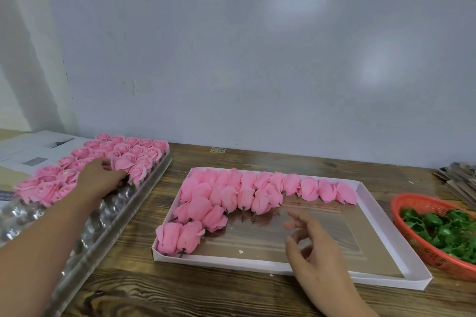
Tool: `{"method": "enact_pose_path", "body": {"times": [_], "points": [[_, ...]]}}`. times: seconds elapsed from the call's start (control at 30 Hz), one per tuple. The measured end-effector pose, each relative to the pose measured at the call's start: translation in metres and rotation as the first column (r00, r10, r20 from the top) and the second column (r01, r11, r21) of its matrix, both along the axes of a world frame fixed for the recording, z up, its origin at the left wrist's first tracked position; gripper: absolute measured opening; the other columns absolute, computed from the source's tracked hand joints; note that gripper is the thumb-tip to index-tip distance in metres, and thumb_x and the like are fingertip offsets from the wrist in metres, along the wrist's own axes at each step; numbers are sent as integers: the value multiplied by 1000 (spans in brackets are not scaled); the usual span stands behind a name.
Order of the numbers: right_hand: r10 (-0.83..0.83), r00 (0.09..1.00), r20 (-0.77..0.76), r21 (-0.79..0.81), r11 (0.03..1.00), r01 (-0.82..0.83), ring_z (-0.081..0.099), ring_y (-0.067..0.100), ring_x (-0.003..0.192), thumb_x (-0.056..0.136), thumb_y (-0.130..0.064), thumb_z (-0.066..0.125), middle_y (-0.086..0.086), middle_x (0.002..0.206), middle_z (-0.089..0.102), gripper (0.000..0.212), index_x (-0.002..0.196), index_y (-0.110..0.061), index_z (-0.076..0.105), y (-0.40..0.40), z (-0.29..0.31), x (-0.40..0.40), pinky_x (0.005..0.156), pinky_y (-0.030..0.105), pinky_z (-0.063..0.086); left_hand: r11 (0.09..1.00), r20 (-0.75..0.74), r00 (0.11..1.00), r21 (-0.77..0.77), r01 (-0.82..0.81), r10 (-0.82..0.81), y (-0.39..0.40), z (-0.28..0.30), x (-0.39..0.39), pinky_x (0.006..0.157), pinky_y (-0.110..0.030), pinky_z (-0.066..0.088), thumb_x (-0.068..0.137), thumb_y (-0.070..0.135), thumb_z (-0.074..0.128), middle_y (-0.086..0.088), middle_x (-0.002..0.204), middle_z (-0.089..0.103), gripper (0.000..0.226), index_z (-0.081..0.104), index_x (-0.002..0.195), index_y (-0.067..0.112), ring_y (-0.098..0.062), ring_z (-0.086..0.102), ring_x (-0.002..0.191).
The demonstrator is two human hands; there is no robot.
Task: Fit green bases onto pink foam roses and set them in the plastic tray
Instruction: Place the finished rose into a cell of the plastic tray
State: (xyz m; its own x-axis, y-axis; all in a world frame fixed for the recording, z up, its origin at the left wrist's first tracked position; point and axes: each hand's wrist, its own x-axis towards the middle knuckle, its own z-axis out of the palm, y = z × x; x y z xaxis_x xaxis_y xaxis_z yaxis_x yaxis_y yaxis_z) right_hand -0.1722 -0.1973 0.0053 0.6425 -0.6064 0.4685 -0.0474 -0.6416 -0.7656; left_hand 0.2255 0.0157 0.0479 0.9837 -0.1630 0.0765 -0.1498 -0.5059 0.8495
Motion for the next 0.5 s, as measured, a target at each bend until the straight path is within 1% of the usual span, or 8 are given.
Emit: {"method": "enact_pose_path", "body": {"times": [0.07,0.13,0.17,0.23,0.3,0.37,0.43,0.5], "points": [[-1,1000,1,1,1000,1,62,11,80,84,2,64,-22,104,61,58,120,-42,52,0,0,0,58,13,46,999,-23,1000,-41,0,-1,0,0,3,65,-38,58,89,12,74,-14,86,68,52,51,134,-1,-26,66,68],[-3,1000,0,1,1000,3,62,10,82,84,2,64,-21,104,61,58,120,-42,52,1,0,0,59,11,45,997,-47,999,-77,10,-14,0,1,7,79,-49,61,91,20,74,-19,89,70,49,54,131,0,-30,68,75],[-4,1000,-1,2,1000,4,62,10,82,84,2,63,-22,104,62,58,120,-42,53,1,0,0,59,11,45,996,-51,998,-83,18,-22,0,1,8,81,-51,60,92,23,74,-20,89,71,46,56,127,-1,-31,68,75],[-6,1000,-1,9,1000,6,62,10,80,84,1,63,-22,103,62,58,120,-43,53,0,-1,1,59,11,45,998,-45,999,-55,24,-26,2,2,7,71,-44,62,92,20,73,-20,87,71,43,57,124,-3,-29,68,71],[-9,1000,-6,12,1000,9,63,10,80,84,0,62,-22,103,62,58,120,-44,53,0,-1,1,60,10,45,1000,-39,999,-9,22,-22,4,4,7,51,-31,59,91,8,73,-20,84,71,44,55,129,-3,-26,67,64],[-7,1000,-10,13,1000,7,62,10,79,85,0,62,-22,104,62,57,121,-44,53,0,-1,0,60,10,45,999,-29,1000,48,13,-11,6,3,6,39,-23,53,87,-1,72,-19,80,71,49,53,133,-3,-23,67,59],[-6,1000,-10,16,1000,6,61,10,75,85,0,62,-22,104,62,57,120,-45,53,0,-2,0,59,13,46,993,19,1000,116,12,-14,6,2,6,40,-25,53,86,-1,73,-15,73,70,42,57,125,-1,-21,67,55],[-6,1000,-3,18,1000,6,61,11,74,84,1,62,-22,104,62,57,120,-43,54,0,-2,0,58,14,46,984,68,997,179,14,-26,6,0,8,51,-29,56,85,4,76,-10,67,70,28,61,108,5,-20,68,53]]}}
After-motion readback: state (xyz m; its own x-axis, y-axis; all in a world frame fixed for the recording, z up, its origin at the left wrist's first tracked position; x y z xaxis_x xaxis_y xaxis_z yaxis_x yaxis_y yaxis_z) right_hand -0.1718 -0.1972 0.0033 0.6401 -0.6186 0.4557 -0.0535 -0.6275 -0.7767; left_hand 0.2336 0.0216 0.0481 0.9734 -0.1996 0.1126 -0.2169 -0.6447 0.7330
